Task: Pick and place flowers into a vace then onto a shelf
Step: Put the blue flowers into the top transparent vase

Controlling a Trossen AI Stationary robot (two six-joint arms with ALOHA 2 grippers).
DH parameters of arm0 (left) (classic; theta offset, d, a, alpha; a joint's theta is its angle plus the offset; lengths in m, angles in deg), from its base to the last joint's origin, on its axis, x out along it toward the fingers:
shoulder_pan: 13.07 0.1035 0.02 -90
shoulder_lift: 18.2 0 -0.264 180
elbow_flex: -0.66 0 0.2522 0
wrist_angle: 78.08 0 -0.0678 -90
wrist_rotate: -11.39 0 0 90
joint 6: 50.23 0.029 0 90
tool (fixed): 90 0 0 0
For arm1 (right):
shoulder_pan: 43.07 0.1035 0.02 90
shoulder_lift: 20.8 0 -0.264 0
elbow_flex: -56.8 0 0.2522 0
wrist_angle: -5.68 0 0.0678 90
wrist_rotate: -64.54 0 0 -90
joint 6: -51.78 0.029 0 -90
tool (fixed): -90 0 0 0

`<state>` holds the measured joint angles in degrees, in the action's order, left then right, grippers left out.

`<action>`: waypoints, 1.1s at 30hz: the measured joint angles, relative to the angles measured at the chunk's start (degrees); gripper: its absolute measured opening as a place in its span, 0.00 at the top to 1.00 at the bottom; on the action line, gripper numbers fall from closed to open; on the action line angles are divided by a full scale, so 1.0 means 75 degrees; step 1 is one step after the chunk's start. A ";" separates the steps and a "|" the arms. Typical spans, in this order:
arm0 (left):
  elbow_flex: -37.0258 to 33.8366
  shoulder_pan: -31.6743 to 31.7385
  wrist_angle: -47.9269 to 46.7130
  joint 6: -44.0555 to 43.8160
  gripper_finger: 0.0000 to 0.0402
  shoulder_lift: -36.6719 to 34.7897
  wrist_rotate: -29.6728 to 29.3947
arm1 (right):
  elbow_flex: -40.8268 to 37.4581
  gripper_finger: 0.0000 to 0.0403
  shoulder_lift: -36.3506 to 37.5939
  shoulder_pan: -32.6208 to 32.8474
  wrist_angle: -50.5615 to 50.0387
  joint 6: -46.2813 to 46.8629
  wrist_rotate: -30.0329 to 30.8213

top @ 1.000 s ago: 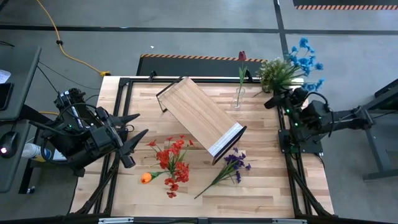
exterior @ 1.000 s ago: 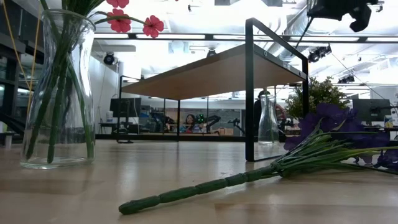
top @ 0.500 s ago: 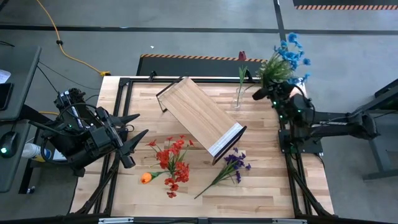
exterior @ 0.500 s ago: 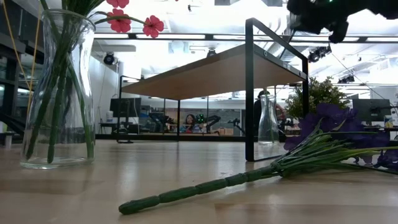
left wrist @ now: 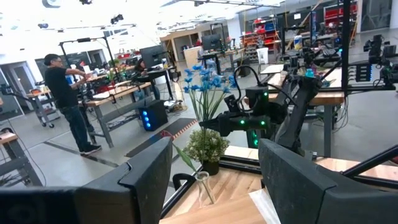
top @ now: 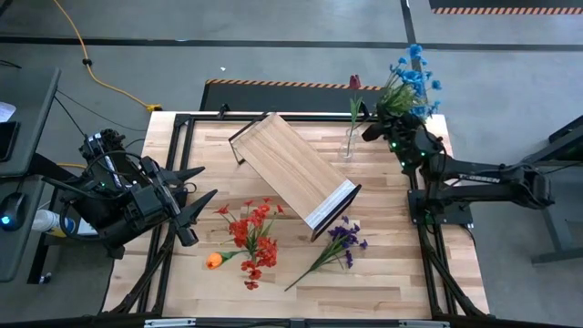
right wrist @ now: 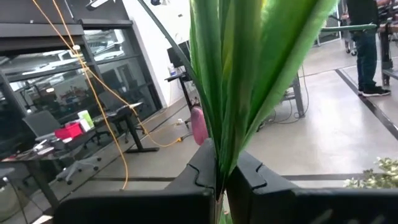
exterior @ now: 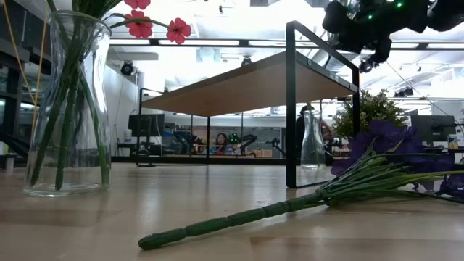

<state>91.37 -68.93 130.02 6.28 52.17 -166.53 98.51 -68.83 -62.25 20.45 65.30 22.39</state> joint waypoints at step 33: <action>0.0000 0.0003 -0.0003 -0.0035 0.32 0.0000 -0.0006 | 0.0004 0.99 -0.1003 0.0003 0.0068 0.0595 -0.0104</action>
<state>91.37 -68.90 130.00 6.02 52.17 -166.57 98.54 -76.35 -62.22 20.96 69.76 21.61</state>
